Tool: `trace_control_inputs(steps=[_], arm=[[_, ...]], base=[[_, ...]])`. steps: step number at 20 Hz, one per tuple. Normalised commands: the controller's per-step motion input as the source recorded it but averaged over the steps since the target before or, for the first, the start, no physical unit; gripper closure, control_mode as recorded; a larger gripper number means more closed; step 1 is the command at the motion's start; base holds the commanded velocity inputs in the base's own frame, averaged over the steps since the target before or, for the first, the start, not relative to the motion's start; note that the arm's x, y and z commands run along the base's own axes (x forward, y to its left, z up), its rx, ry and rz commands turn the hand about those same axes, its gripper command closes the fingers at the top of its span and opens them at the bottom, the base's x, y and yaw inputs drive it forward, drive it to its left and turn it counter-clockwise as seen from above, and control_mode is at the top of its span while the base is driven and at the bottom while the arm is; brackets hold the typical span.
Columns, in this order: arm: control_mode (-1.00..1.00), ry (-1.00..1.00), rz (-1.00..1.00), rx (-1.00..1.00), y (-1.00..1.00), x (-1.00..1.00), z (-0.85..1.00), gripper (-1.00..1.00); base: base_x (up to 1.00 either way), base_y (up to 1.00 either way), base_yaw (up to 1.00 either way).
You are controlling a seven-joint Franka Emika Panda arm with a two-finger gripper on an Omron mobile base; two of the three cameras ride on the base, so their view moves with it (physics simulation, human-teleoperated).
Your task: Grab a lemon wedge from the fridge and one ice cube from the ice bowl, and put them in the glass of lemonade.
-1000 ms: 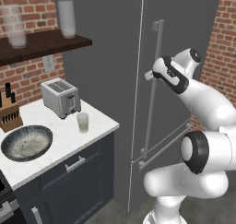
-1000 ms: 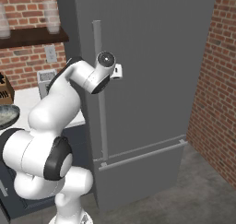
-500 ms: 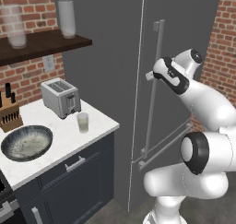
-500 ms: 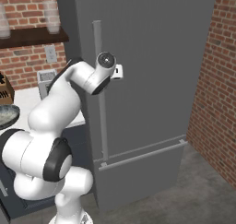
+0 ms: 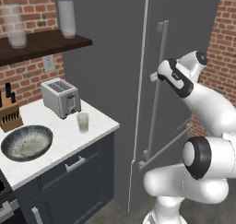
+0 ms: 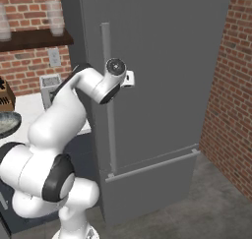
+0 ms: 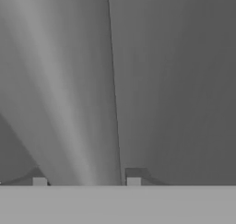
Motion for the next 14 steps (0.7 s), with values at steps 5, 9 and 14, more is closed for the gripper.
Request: trace_control_inputs(steps=[5,9,14], arm=[[-1.00,-0.22,-0.11,0.09,-0.87,-0.37,0.00,1.00],[-1.00,-0.16,-0.15,0.14,-1.00,-0.65,0.00,1.00],[-1.00,-0.14,-0.18,0.15,-1.00,-0.55,0.00,1.00]], base=[[0.00,0.00,0.00],[0.00,0.00,0.00],[0.00,0.00,0.00]])
